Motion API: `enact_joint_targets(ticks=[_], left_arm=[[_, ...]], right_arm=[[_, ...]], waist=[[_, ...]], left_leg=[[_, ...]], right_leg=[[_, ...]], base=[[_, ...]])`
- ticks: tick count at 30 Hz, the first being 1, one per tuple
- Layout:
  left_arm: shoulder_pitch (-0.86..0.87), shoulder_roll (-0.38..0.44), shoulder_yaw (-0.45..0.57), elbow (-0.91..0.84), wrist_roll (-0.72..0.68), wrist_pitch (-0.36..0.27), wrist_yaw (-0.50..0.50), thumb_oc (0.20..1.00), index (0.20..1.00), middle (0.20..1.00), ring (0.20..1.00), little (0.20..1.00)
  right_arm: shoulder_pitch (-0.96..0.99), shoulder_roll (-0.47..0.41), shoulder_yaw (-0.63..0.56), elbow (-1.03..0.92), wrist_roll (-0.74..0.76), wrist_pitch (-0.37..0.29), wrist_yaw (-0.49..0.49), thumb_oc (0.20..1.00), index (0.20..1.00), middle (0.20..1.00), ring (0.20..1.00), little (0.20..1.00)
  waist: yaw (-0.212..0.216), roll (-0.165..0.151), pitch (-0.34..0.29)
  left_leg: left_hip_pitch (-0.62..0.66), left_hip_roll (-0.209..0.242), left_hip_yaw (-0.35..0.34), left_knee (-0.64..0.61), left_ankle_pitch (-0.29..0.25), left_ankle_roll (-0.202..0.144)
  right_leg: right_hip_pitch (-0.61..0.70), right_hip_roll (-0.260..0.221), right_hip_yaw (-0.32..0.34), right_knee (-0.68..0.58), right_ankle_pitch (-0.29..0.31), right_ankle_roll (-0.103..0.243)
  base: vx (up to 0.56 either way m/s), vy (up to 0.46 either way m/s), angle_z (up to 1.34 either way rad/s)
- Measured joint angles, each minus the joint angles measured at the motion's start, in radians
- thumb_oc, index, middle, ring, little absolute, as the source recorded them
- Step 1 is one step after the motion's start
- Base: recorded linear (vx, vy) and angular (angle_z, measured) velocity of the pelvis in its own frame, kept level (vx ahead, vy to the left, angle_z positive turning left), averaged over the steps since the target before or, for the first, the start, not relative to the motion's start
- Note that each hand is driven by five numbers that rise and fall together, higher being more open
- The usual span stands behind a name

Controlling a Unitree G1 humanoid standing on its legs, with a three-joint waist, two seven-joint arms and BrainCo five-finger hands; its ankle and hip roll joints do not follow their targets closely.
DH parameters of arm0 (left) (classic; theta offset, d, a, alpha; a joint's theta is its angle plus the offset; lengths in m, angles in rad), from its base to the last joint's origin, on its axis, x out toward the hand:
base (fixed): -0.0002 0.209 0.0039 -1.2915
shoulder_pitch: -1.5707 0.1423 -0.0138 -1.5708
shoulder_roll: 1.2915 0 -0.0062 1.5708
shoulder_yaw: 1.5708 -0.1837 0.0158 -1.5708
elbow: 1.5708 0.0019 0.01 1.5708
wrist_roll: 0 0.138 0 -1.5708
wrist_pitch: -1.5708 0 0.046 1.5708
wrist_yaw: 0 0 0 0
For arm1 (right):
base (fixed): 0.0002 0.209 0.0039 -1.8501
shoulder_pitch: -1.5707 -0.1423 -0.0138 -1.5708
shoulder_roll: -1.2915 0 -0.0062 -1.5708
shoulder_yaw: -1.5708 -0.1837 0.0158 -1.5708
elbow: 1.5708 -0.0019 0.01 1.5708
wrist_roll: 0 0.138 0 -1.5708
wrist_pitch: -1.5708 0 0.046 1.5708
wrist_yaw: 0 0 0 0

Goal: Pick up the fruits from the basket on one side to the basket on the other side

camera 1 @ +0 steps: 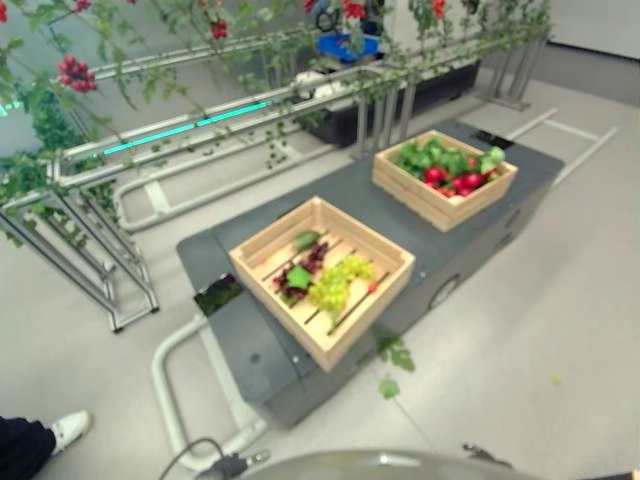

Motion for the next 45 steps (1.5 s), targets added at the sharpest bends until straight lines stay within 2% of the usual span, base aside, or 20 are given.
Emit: enact_joint_targets(ticks=[19, 25, 32, 33, 35, 36, 37, 39, 40, 42, 44, 45], left_arm=[[0.009, 0.003, -0.023, 0.011, 0.033, 0.005, 0.003, 1.000, 1.000, 1.000, 1.000, 1.000], [-0.018, 0.001, -0.072, 0.005, 0.098, 0.004, 0.043, 1.000, 1.000, 1.000, 1.000, 1.000], [-0.057, -0.007, -0.072, -0.002, 0.099, -0.003, 0.083, 1.000, 1.000, 1.000, 1.000, 1.000], [-0.095, -0.002, -0.071, -0.001, 0.099, -0.005, 0.105, 1.000, 1.000, 1.000, 1.000, 1.000], [-0.110, -0.011, -0.059, 0.003, 0.096, -0.012, 0.116, 1.000, 1.000, 1.000, 1.000, 1.000], [-0.117, 0.004, -0.039, 0.007, 0.087, -0.018, 0.124, 1.000, 1.000, 1.000, 1.000, 1.000], [-0.121, 0.006, -0.020, 0.009, 0.073, -0.021, 0.132, 1.000, 1.000, 1.000, 1.000, 1.000], [-0.117, 0.006, -0.001, 0.021, 0.042, -0.023, 0.141, 1.000, 1.000, 1.000, 1.000, 1.000], [-0.116, 0.006, -0.001, 0.022, 0.036, -0.022, 0.142, 1.000, 1.000, 1.000, 1.000, 1.000], [-0.112, 0.008, 0.003, 0.042, 0.010, -0.024, 0.148, 1.000, 1.000, 1.000, 1.000, 1.000], [-0.111, -0.001, 0.025, 0.061, -0.010, -0.024, 0.164, 1.000, 1.000, 1.000, 1.000, 1.000], [-0.104, -0.005, 0.025, 0.063, -0.023, -0.023, 0.166, 1.000, 1.000, 1.000, 1.000, 1.000]], right_arm=[[0.001, 0.001, 0.001, 0.004, 0.000, 0.001, 0.007, 1.000, 1.000, 1.000, 1.000, 1.000], [-0.012, -0.004, 0.001, 0.004, 0.000, -0.001, -0.005, 1.000, 1.000, 1.000, 1.000, 1.000], [-0.046, -0.013, 0.000, 0.013, 0.000, -0.002, -0.023, 1.000, 1.000, 1.000, 1.000, 1.000], [-0.078, -0.024, -0.001, 0.018, 0.000, -0.008, -0.027, 1.000, 1.000, 1.000, 1.000, 1.000], [-0.087, -0.041, -0.003, 0.016, 0.000, -0.007, -0.034, 1.000, 1.000, 1.000, 1.000, 1.000], [-0.094, -0.039, -0.006, 0.013, 0.001, -0.010, -0.044, 1.000, 1.000, 1.000, 1.000, 1.000], [-0.100, -0.036, -0.003, 0.017, 0.001, -0.010, -0.049, 1.000, 1.000, 1.000, 1.000, 1.000], [-0.100, -0.036, -0.001, 0.027, 0.001, -0.009, -0.061, 1.000, 1.000, 1.000, 1.000, 1.000], [-0.101, -0.037, -0.001, 0.029, 0.000, -0.009, -0.063, 1.000, 1.000, 1.000, 1.000, 1.000], [-0.105, -0.028, -0.001, 0.031, 0.000, -0.010, -0.065, 1.000, 1.000, 1.000, 1.000, 1.000], [-0.099, -0.026, -0.002, 0.030, 0.000, -0.009, -0.073, 1.000, 1.000, 1.000, 1.000, 1.000], [-0.098, -0.025, -0.001, 0.030, 0.000, -0.009, -0.076, 1.000, 1.000, 1.000, 1.000, 1.000]], waist=[[0.000, 0.003, -0.012], [-0.002, 0.019, 0.022], [0.000, 0.037, 0.075], [-0.001, 0.023, 0.123], [0.005, 0.015, 0.152], [0.000, 0.002, 0.169], [0.007, -0.016, 0.178], [0.027, -0.027, 0.180], [0.027, -0.027, 0.181], [0.027, -0.034, 0.184], [0.030, -0.019, 0.202], [0.037, -0.018, 0.207]], left_leg=[[-0.018, 0.004, -0.001, 0.001, 0.001, -0.001], [-0.044, 0.007, -0.013, 0.017, 0.001, -0.004], [-0.108, -0.007, -0.028, 0.098, -0.003, -0.027], [-0.210, -0.064, -0.031, 0.247, 0.025, -0.074], [-0.272, -0.082, -0.037, 0.336, 0.066, -0.124], [-0.323, -0.111, -0.049, 0.442, 0.084, -0.147], [-0.343, -0.132, -0.061, 0.490, 0.096, -0.154], [-0.357, -0.142, -0.074, 0.441, 0.091, -0.151], [-0.368, -0.139, -0.079, 0.413, 0.097, -0.144], [-0.377, -0.104, -0.072, 0.270, 0.114, -0.129], [-0.408, -0.011, -0.038, 0.133, 0.153, -0.137], [-0.411, 0.005, -0.032, 0.150, 0.159, -0.142]], right_leg=[[-0.020, 0.002, -0.001, 0.000, 0.001, -0.002], [-0.037, 0.002, -0.012, 0.000, 0.002, -0.002], [-0.058, -0.002, -0.008, 0.000, 0.002, -0.011], [-0.074, -0.031, 0.005, 0.010, 0.001, -0.022], [-0.092, -0.044, -0.003, 0.046, 0.002, -0.034], [-0.080, -0.064, -0.007, 0.057, -0.015, -0.049], [-0.064, -0.078, 0.002, 0.044, -0.014, -0.055], [-0.046, -0.082, 0.005, 0.028, -0.010, -0.071], [-0.042, -0.080, -0.002, 0.024, -0.007, -0.074], [-0.043, -0.070, -0.001, 0.023, -0.008, -0.082], [-0.023, -0.028, 0.008, 0.004, 0.000, -0.094], [-0.011, -0.026, 0.014, 0.007, -0.004, -0.094]], base=[[-0.01, -0.006, 0.00], [-0.05, -0.049, 0.06], [-0.09, -0.043, 0.13], [-0.07, -0.088, 0.32], [-0.11, -0.146, 0.29], [-0.02, -0.134, 0.20], [0.02, -0.093, 0.11], [0.07, -0.044, -0.02], [0.12, -0.018, 0.05], [0.14, 0.003, 0.07], [0.17, 0.008, 0.07], [0.19, 0.022, -0.11]])
